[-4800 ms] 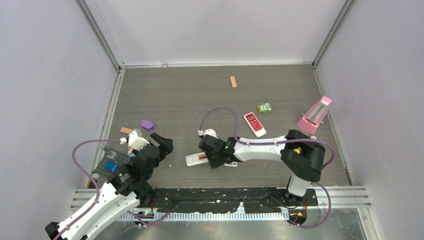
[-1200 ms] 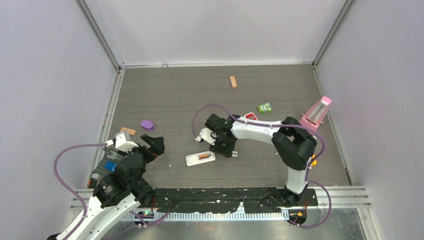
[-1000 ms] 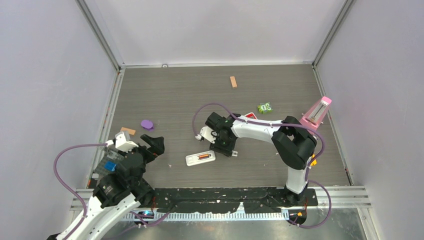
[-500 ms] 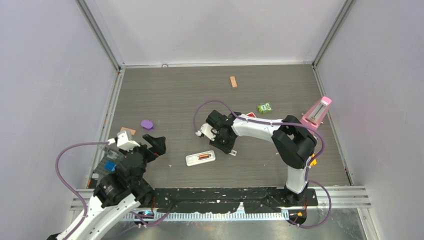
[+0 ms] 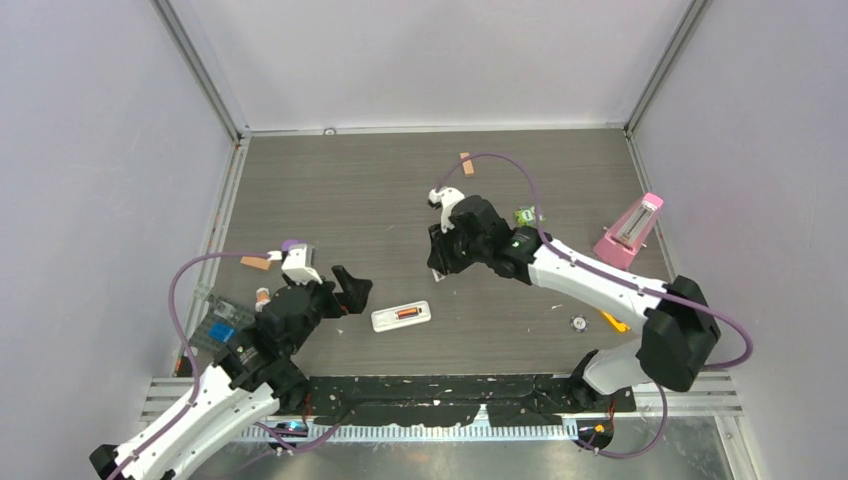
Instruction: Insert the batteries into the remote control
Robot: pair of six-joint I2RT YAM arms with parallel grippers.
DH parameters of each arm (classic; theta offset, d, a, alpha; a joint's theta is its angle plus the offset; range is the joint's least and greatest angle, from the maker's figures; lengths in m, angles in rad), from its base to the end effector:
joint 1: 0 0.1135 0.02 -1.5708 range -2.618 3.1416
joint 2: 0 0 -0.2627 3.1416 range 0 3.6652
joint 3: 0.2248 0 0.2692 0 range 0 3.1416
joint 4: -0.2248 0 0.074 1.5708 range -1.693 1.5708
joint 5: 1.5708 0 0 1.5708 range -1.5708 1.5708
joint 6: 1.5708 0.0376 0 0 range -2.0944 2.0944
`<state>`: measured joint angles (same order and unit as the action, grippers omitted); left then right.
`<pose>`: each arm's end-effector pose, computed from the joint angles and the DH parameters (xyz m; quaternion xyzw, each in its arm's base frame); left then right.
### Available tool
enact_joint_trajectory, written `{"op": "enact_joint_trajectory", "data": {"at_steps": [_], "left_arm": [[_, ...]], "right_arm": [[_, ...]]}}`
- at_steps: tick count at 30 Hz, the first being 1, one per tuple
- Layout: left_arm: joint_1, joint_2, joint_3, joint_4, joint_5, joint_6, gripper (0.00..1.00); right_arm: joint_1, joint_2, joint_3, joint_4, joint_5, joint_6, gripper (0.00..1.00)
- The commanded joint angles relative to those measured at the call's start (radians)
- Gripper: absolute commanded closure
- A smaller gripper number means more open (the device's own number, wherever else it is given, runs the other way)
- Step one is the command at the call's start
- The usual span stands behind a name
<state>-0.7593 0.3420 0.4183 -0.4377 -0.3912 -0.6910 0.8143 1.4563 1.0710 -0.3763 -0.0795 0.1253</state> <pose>0.1051 -0.0800 0.2430 -0.0829 0.8103 -0.2502 0.5234 0.2287 0.2467 0.2545 -0.3249 0.8593 0.2106 0.3342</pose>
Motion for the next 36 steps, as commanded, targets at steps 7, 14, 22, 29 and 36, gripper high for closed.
{"op": "enact_joint_trajectory", "data": {"at_steps": [7, 14, 22, 29, 36], "left_arm": [[-0.004, 0.148, -0.079, 0.529, 0.365, -0.017, 0.01], [-0.04, 0.235, -0.128, 0.737, 0.468, 0.019, 0.03], [-0.112, 0.339, -0.114, 0.845, 0.441, 0.086, 0.15], [-0.146, 0.491, -0.048, 0.877, 0.443, 0.078, 0.28], [-0.176, 0.546, -0.035, 0.927, 0.354, 0.051, 0.43]], "right_arm": [[0.0, -0.242, -0.314, 0.466, 0.064, 1.045, 0.84], [0.017, -0.35, -0.517, 0.607, 0.132, 1.366, 0.85], [0.059, -0.412, -0.569, 0.581, 0.187, 1.559, 0.86], [0.069, -0.408, -0.575, 0.593, 0.168, 1.609, 0.84], [0.078, -0.396, -0.583, 0.582, 0.156, 1.64, 0.84]]}}
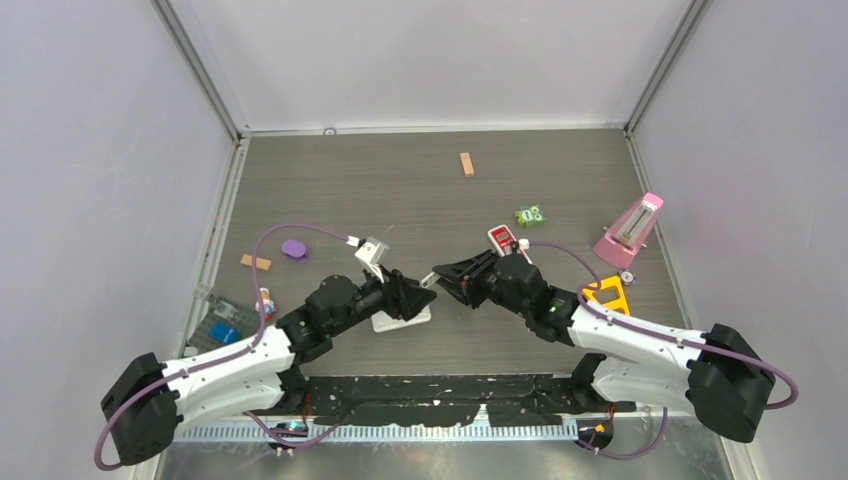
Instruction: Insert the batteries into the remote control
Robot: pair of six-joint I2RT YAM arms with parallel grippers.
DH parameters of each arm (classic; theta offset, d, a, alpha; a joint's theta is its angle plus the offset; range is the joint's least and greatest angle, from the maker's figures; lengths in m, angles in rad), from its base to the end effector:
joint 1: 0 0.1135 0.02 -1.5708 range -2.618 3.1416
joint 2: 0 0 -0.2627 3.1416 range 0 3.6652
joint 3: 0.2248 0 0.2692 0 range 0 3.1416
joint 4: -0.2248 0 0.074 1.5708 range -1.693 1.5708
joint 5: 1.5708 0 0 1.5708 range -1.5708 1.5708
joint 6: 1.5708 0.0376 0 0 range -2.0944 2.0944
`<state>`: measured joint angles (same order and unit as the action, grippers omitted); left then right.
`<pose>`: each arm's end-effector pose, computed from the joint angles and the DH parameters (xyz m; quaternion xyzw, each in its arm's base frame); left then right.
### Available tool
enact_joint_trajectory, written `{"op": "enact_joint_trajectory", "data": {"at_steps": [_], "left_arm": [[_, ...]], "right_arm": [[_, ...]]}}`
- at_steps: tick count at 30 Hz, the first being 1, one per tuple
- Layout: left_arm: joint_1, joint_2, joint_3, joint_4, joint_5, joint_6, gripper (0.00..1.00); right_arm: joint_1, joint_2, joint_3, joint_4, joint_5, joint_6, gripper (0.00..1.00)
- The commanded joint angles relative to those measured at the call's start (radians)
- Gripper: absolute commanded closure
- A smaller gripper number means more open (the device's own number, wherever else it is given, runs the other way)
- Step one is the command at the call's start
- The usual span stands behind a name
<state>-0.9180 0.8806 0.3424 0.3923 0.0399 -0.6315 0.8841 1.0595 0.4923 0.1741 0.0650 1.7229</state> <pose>0.1320 -0.1751 0.2169 0.1209 0.7470 -0.4680 0.4565 0.1591 0.1903 0.2095 0.3549 0.7518 0.5283 0.1727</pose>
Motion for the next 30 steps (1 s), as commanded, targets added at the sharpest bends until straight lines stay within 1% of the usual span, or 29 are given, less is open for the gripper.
{"op": "enact_joint_trajectory", "data": {"at_steps": [1, 4, 8, 9, 10, 11, 12, 13, 14, 15, 16, 17, 18, 19, 21, 23, 24, 25, 26, 27, 28, 29, 30], "left_arm": [[-0.02, 0.01, 0.041, 0.097, -0.088, -0.011, 0.47], [-0.024, 0.02, 0.045, 0.091, -0.111, -0.018, 0.61], [-0.025, 0.043, 0.062, 0.053, -0.136, -0.054, 0.76], [-0.025, 0.048, 0.064, 0.05, -0.139, -0.062, 0.83], [-0.025, 0.053, 0.065, 0.05, -0.142, -0.068, 0.86], [-0.025, 0.055, 0.066, 0.046, -0.147, -0.074, 0.92], [-0.027, 0.054, 0.068, 0.041, -0.152, -0.079, 0.97], [-0.026, 0.054, 0.071, 0.037, -0.153, -0.08, 1.0], [-0.027, 0.052, 0.072, 0.034, -0.153, -0.081, 1.0], [-0.027, 0.05, 0.074, 0.033, -0.153, -0.081, 1.0], [-0.027, 0.047, 0.074, 0.032, -0.152, -0.081, 1.0], [-0.027, 0.041, 0.075, 0.027, -0.155, -0.08, 1.0], [-0.026, 0.033, 0.077, 0.014, -0.158, -0.081, 1.0], [-0.027, 0.027, 0.082, -0.006, -0.157, -0.082, 1.0], [-0.026, 0.0, 0.096, -0.067, -0.156, -0.078, 1.0], [-0.025, -0.029, 0.117, -0.144, -0.151, -0.077, 1.0], [-0.024, -0.042, 0.135, -0.186, -0.141, -0.08, 1.0], [-0.023, -0.049, 0.157, -0.242, -0.13, -0.089, 1.0], [-0.022, -0.053, 0.186, -0.3, -0.109, -0.096, 1.0], [-0.021, -0.054, 0.217, -0.359, -0.081, -0.108, 1.0], [-0.019, -0.054, 0.248, -0.418, -0.053, -0.122, 1.0], [-0.019, -0.054, 0.271, -0.456, -0.01, -0.135, 1.0], [-0.018, -0.056, 0.288, -0.482, 0.024, -0.148, 1.0]], "right_arm": [[0.01, -0.001, -0.004, 0.027, 0.011, 0.043, 0.84], [0.01, -0.001, -0.004, 0.021, 0.006, 0.047, 0.84], [0.01, 0.001, -0.005, 0.02, -0.001, 0.048, 0.83], [0.01, 0.002, -0.004, 0.016, 0.001, 0.044, 0.83], [0.01, 0.001, 0.0, 0.002, 0.003, 0.04, 0.81], [0.01, -0.002, 0.004, -0.009, 0.006, 0.028, 0.79], [0.01, -0.005, 0.013, -0.034, 0.007, 0.023, 0.74], [0.01, -0.012, 0.016, -0.043, 0.013, 0.012, 0.72], [0.01, -0.016, 0.021, -0.057, 0.016, 0.005, 0.69], [0.011, -0.024, 0.023, -0.064, 0.022, -0.005, 0.62], [0.011, -0.03, 0.024, -0.074, 0.024, -0.009, 0.58], [0.01, -0.045, 0.025, -0.076, 0.03, -0.027, 0.47], [0.01, -0.055, 0.026, -0.074, 0.035, -0.065, 0.41], [0.01, -0.08, 0.025, -0.07, 0.042, -0.089, 0.31], [0.004, -0.139, 0.018, -0.064, 0.055, -0.179, 0.21], [-0.027, -0.214, -0.006, -0.067, 0.041, -0.298, 0.16], [-0.04, -0.238, -0.027, -0.053, 0.022, -0.413, 0.16], [-0.076, -0.287, -0.033, -0.047, -0.024, -0.482, 0.15], [-0.096, -0.307, -0.034, -0.04, -0.117, -0.63, 0.15], [-0.123, -0.333, -0.025, -0.047, -0.166, -0.719, 0.15], [-0.13, -0.339, 0.015, -0.111, -0.238, -0.891, 0.15], [-0.135, -0.342, 0.041, -0.164, -0.27, -0.972, 0.15], [-0.136, -0.34, 0.093, -0.264, -0.333, -1.113, 0.16]]}}
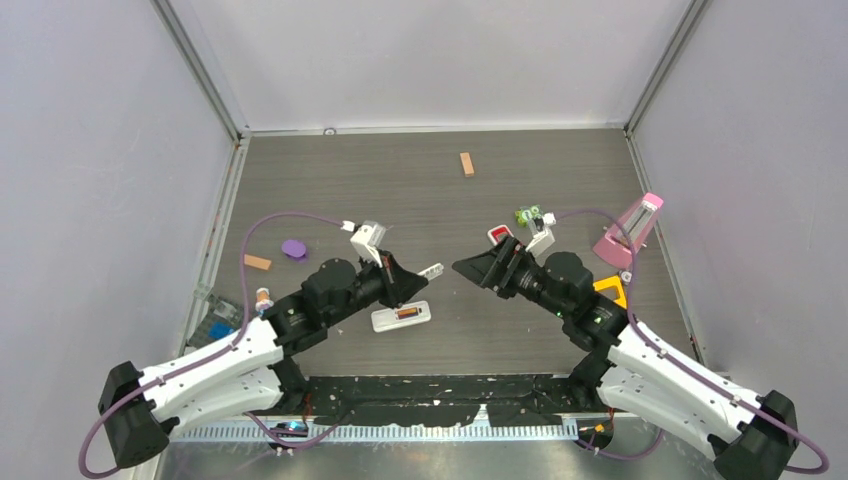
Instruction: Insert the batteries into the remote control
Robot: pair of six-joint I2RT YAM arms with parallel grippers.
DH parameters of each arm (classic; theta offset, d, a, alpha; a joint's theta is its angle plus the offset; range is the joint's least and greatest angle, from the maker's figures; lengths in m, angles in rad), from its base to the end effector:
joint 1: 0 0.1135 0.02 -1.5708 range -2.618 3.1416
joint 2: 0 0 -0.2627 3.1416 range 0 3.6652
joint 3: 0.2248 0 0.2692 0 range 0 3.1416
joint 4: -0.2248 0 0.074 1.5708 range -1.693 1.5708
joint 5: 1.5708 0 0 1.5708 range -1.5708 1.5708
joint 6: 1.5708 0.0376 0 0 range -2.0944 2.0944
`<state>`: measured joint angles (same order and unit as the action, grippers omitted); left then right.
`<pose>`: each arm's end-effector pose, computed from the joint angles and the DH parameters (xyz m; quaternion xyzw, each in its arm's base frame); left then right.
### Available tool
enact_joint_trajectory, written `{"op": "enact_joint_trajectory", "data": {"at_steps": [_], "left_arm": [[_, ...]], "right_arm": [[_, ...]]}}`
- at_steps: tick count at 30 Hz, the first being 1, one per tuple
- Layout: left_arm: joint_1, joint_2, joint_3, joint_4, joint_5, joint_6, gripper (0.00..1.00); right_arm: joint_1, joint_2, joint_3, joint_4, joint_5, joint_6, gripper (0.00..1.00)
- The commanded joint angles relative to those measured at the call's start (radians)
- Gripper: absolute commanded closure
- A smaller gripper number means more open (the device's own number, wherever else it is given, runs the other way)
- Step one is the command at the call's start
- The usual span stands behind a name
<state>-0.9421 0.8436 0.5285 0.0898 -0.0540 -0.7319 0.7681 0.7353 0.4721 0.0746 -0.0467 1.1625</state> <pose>0.1323 -0.1785 0.2606 0.0653 0.7793 -0.4485 0.4328 0.1453 0.1428 0.2585 0.1363 0.7583 0.5342 0.3479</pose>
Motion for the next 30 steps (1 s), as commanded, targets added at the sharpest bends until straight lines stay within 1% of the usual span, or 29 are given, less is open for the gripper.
{"op": "enact_joint_trajectory", "data": {"at_steps": [1, 2, 3, 4, 6, 7, 10, 13, 16, 17, 19, 24, 29, 30], "left_arm": [[0.006, -0.024, 0.114, -0.194, 0.146, -0.062, 1.0], [0.007, -0.03, 0.122, -0.201, 0.167, -0.075, 1.0], [0.01, -0.039, 0.127, -0.204, 0.193, -0.084, 1.0], [0.01, -0.045, 0.132, -0.21, 0.205, -0.095, 1.0], [0.018, -0.055, 0.138, -0.215, 0.244, -0.114, 1.0], [0.022, -0.061, 0.137, -0.216, 0.261, -0.121, 1.0], [0.031, -0.071, 0.13, -0.208, 0.312, -0.134, 1.0], [0.043, -0.079, 0.109, -0.178, 0.364, -0.151, 1.0], [0.048, -0.082, 0.093, -0.144, 0.422, -0.161, 1.0], [0.048, -0.082, 0.089, -0.137, 0.433, -0.164, 1.0], [0.051, -0.078, 0.08, -0.129, 0.455, -0.166, 1.0], [0.058, -0.076, 0.066, -0.103, 0.5, -0.171, 1.0], [0.088, -0.096, 0.023, -0.06, 0.528, -0.189, 1.0], [0.096, -0.1, 0.013, -0.046, 0.536, -0.197, 1.0]], "right_arm": [[-0.021, -0.008, 0.154, -0.209, -0.249, -0.611, 0.16], [-0.021, -0.004, 0.169, -0.284, -0.297, -0.706, 0.17], [-0.021, 0.005, 0.188, -0.324, -0.318, -0.736, 0.18], [-0.021, 0.011, 0.193, -0.332, -0.364, -0.776, 0.19], [-0.021, 0.018, 0.195, -0.322, -0.418, -0.785, 0.25], [-0.021, 0.02, 0.188, -0.291, -0.437, -0.768, 0.26], [-0.021, 0.029, 0.166, -0.211, -0.5, -0.722, 0.33], [-0.021, 0.048, 0.155, -0.162, -0.51, -0.694, 0.35], [-0.02, 0.078, 0.149, -0.122, -0.52, -0.673, 0.4], [-0.02, 0.087, 0.146, -0.094, -0.524, -0.655, 0.41], [-0.02, 0.102, 0.131, -0.031, -0.519, -0.611, 0.48], [-0.021, 0.117, 0.057, 0.166, -0.562, -0.484, 0.55], [-0.021, 0.114, 0.027, 0.221, -0.583, -0.442, 0.66], [-0.021, 0.115, 0.025, 0.224, -0.594, -0.437, 0.67]]}}
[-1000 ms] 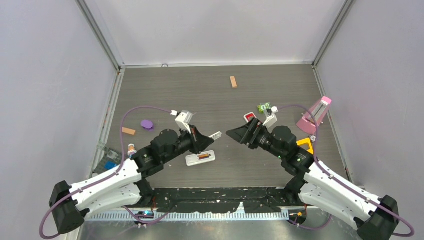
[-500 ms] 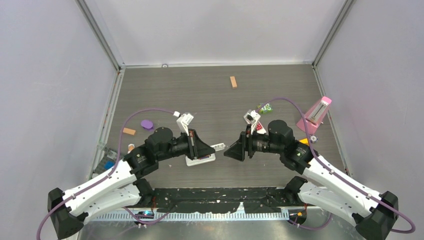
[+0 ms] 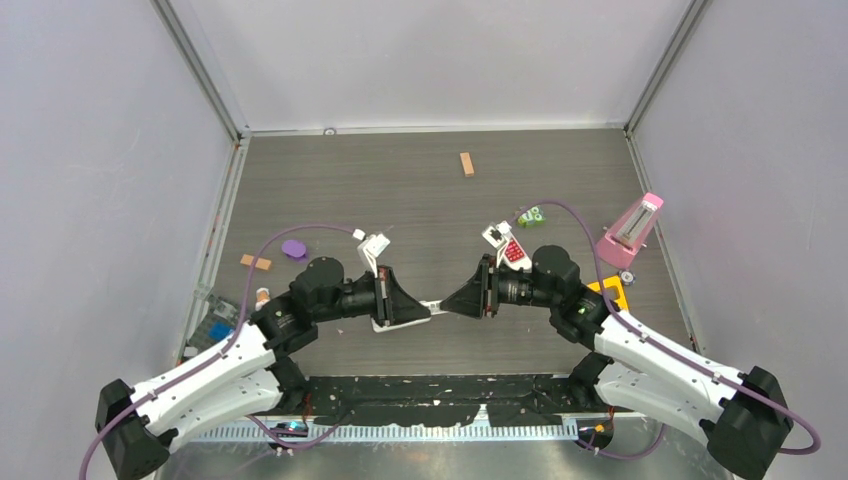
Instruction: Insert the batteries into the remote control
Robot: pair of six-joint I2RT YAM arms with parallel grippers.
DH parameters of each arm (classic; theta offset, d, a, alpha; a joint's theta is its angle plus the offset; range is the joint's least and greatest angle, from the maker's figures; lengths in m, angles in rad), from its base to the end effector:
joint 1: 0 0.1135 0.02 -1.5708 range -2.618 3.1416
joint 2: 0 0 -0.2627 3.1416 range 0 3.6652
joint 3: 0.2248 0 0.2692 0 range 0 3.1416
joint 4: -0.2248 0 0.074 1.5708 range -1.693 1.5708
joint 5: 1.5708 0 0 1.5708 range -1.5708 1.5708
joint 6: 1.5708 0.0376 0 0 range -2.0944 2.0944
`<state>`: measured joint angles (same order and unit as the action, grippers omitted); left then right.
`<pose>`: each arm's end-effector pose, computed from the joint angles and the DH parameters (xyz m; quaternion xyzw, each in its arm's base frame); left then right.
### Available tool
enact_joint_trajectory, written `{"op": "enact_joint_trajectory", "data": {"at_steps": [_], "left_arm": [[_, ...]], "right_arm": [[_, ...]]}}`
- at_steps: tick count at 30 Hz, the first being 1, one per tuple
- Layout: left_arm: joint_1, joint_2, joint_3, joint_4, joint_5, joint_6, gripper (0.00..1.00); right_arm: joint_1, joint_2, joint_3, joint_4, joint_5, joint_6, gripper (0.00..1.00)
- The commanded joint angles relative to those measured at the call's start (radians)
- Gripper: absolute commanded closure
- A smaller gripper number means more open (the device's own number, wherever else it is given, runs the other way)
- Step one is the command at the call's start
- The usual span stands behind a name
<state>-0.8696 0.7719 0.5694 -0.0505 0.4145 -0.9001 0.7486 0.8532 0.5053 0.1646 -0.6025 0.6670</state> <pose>0.1212 -0.1671 0.2756 0.1142 0.7756 -0.5667 0.2536 0.1449 0.1637 0.2592 -0.2195 0.7259 0.5703 0.3156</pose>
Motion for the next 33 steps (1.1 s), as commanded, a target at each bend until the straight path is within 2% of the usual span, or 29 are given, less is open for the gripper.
{"op": "enact_joint_trajectory", "data": {"at_steps": [1, 6, 9, 10, 14, 16, 18, 22, 26, 30, 33], "left_arm": [[0.031, -0.031, -0.039, 0.113, 0.075, -0.037, 1.0], [0.052, -0.047, -0.072, 0.146, 0.084, -0.058, 1.0], [0.06, -0.051, -0.085, 0.151, 0.084, -0.065, 0.97], [0.064, -0.052, -0.086, 0.151, 0.085, -0.067, 0.88], [0.083, -0.059, -0.099, 0.141, 0.08, -0.066, 0.39], [0.101, -0.076, -0.106, 0.099, 0.062, -0.06, 0.25], [0.125, -0.098, -0.118, 0.043, 0.036, -0.048, 0.17], [0.181, -0.156, -0.153, -0.067, -0.029, -0.042, 0.12], [0.225, -0.207, -0.184, -0.184, -0.128, -0.02, 0.12], [0.232, -0.236, -0.19, -0.332, -0.301, 0.005, 0.13], [0.235, -0.251, -0.206, -0.369, -0.345, 0.018, 0.15]], "right_arm": [[-0.001, -0.001, -0.013, 0.139, -0.043, 0.065, 0.7], [0.0, -0.004, -0.026, 0.189, -0.074, 0.112, 0.87], [-0.001, -0.006, -0.022, 0.194, -0.089, 0.127, 0.94], [-0.002, -0.008, -0.022, 0.194, -0.089, 0.128, 0.94], [-0.001, -0.005, -0.009, 0.149, -0.068, 0.109, 0.95], [-0.002, 0.007, 0.002, 0.106, -0.048, 0.089, 0.95], [0.0, 0.031, 0.013, 0.054, -0.028, 0.055, 0.95], [0.0, 0.113, 0.031, -0.039, 0.002, 0.004, 0.95], [0.006, 0.238, 0.06, -0.057, 0.005, -0.03, 0.95], [0.007, 0.403, 0.12, -0.048, -0.023, -0.062, 0.95], [0.008, 0.531, 0.179, -0.048, -0.047, -0.093, 0.94]]}}
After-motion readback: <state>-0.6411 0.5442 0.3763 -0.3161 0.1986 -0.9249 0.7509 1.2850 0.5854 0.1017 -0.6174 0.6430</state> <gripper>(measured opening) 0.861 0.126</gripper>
